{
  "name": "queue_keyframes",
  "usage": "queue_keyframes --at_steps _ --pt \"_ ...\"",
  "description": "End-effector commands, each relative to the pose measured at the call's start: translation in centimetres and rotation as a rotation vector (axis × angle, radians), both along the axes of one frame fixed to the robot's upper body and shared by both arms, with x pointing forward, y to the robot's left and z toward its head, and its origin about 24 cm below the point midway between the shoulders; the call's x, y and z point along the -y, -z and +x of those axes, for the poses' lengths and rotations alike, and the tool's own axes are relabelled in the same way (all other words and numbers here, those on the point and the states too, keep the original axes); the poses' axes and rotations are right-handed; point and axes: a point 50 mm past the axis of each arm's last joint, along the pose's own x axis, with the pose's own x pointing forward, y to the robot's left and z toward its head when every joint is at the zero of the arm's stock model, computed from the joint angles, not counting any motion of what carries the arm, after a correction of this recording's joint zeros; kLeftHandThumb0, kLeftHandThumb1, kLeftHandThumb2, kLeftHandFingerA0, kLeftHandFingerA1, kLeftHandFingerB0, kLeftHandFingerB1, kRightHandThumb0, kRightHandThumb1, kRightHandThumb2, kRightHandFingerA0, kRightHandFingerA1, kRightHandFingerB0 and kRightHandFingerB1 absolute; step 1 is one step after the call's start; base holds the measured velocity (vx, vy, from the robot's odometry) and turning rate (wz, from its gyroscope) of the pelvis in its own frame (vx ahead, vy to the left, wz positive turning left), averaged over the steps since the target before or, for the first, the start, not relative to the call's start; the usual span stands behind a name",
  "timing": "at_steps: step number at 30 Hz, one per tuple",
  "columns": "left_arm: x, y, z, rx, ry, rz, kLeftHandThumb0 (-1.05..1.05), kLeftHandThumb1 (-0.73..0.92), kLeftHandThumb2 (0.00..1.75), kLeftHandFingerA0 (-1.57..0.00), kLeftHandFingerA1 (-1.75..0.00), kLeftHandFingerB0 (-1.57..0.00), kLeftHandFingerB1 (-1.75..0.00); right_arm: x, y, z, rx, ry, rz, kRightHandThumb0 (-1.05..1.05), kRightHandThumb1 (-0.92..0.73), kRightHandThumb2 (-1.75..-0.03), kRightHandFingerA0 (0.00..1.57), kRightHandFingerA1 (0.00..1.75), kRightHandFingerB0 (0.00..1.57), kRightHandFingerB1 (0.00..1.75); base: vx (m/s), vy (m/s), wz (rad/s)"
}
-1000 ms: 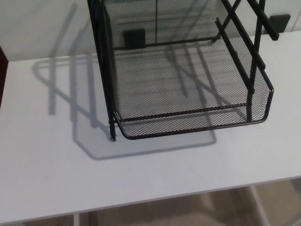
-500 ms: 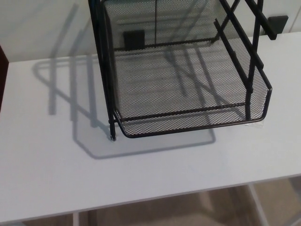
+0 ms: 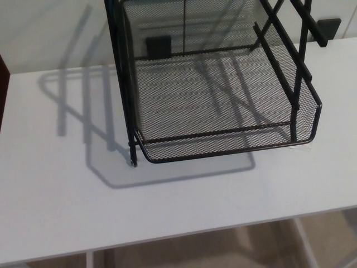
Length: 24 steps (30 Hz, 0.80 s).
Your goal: The robot walks towards a file tray kept in the middle of a desk and uses its right hand to grab a tray and pulls it out towards itself
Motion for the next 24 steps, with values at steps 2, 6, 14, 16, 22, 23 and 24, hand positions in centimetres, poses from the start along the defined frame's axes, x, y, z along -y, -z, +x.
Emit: queue_keyframes --at_steps 2,6,14,16,22,23,24 --pt "-1.3 -0.5 0.0 0.019 -0.011 0.043 -0.45 0.66 0.59 -0.28 -0.57 -0.25 -0.41 -9.1 -16.7 4.4 0.783 -0.325 -0.756 -0.75 -0.75 -0.64 0.02 0.31 0.04 0.31 0.00 0.000 0.00" --pt "-1.3 -0.4 0.0 0.021 0.005 0.051 -0.44 0.67 0.59 -0.30 -0.55 -0.25 -0.41 -12.3 -16.4 7.6 0.671 -0.396 -0.982 -0.94 -0.66 -1.00 0.00 0.25 0.00 0.26 0.00 0.000 0.00" --pt "-1.6 -0.5 0.2 0.017 -0.003 0.056 -0.42 0.66 0.59 -0.30 -0.56 -0.26 -0.42 -15.3 -13.7 10.7 0.492 -0.540 -1.014 -1.05 -0.63 -1.04 0.00 0.34 0.00 0.35 0.00 0.000 0.00" --pt "-1.4 -0.5 0.2 0.028 -0.002 0.047 -0.43 0.65 0.59 -0.29 -0.61 -0.27 -0.44 -15.9 -12.7 11.4 0.420 -0.575 -1.013 -1.05 -0.61 -1.04 0.00 0.35 0.00 0.35 0.00 0.000 0.00" --pt "-1.5 -0.4 0.2 0.027 0.008 0.057 -0.43 0.66 0.59 -0.31 -0.59 -0.27 -0.43 -17.8 -10.0 13.5 0.257 -0.626 -1.080 -1.05 -0.60 -1.02 0.00 0.34 0.00 0.35 0.00 0.000 0.00" --pt "-1.5 -0.4 0.2 0.031 0.008 0.054 -0.43 0.66 0.59 -0.32 -0.60 -0.27 -0.44 -18.2 -9.6 13.8 0.223 -0.641 -1.097 -1.05 -0.60 -1.02 0.00 0.34 0.00 0.35 0.00 0.000 0.00" --pt "-1.5 -0.4 0.2 0.031 0.004 0.053 -0.44 0.66 0.59 -0.32 -0.61 -0.27 -0.44 -18.6 -9.2 14.1 0.194 -0.649 -1.121 -1.05 -0.60 -1.02 0.00 0.34 0.00 0.34 0.00 0.000 0.00"
